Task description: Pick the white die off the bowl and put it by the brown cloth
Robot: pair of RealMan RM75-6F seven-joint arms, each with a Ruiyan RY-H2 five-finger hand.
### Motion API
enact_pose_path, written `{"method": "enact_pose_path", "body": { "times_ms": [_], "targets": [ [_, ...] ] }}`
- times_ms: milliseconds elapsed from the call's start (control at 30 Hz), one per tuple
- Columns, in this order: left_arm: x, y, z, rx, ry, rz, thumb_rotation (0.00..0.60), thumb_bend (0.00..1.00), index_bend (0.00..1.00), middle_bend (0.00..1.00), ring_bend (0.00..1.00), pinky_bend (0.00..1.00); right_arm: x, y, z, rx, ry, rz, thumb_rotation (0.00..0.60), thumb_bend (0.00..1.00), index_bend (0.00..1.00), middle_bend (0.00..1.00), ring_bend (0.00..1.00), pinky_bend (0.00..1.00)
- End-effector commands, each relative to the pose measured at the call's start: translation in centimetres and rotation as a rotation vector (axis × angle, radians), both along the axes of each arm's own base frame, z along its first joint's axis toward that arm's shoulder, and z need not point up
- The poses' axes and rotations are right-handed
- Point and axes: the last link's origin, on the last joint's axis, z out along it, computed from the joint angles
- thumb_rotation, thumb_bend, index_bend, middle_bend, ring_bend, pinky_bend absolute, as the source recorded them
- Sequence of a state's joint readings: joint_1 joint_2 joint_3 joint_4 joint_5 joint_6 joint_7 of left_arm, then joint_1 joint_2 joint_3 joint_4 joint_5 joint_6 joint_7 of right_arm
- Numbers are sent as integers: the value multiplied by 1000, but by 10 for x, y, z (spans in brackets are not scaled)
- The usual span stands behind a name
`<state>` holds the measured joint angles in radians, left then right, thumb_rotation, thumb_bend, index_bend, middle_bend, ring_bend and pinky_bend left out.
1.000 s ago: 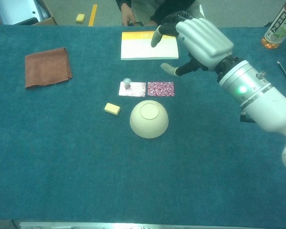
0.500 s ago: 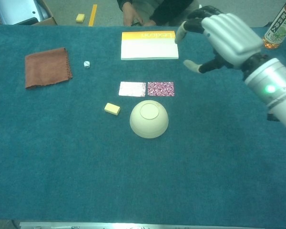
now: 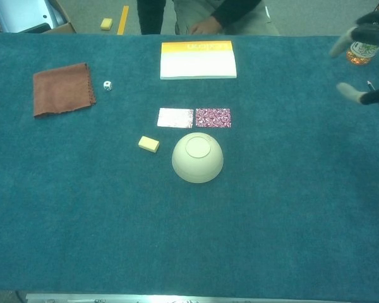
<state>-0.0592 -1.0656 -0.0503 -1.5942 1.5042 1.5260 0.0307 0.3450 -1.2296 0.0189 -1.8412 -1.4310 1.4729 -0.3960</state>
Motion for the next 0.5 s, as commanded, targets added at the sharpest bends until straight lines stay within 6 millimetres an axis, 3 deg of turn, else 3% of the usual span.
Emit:
{"method": "enact_pose_path", "body": {
  "times_ms": [33, 233, 500],
  "targets": [
    [5, 0, -2, -13, -1, -14, 600, 455, 267, 310, 190, 232, -12, 19, 13, -37, 12, -56, 600, 276, 382, 364, 142, 91],
    [14, -1, -5, -25, -3, -36, 600, 456, 266, 309, 189, 232, -32, 45, 28, -81, 22, -140, 600, 276, 382, 364, 142, 91],
    [17, -2, -7, -29, -11, -47, 600, 455, 266, 309, 189, 229, -40, 54, 34, -95, 15, -167, 600, 276, 382, 364, 142, 91]
  ]
}}
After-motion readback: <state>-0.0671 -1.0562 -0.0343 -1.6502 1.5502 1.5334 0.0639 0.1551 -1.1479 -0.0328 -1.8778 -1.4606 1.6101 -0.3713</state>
